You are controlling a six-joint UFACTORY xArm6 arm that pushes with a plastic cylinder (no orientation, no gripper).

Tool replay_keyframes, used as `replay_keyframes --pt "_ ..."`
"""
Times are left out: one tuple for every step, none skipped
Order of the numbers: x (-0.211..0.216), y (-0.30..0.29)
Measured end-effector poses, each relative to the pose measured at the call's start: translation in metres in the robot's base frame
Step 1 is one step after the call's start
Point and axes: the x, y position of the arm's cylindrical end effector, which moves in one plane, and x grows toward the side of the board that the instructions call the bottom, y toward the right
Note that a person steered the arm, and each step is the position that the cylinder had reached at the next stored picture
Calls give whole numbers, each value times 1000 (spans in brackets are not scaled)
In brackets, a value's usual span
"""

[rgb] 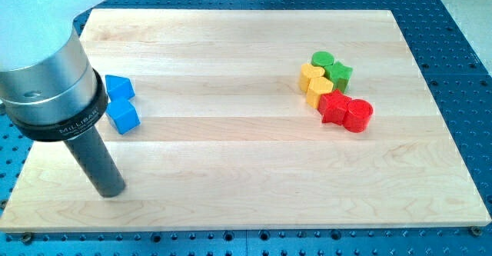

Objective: Place hexagon above triangle

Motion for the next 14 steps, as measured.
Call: replay_keyframes --pt "-1 -4" --pt "0 -4" --pt "0 -4" --pt "-17 -4" --pt "-17 1" --pt "-35 4" --pt "-47 37" --pt "-56 96" --pt "-27 192" --pt "-26 297" --pt "-61 360" --pt "-92 377" --pt "-106 380" --pt "-111 382"
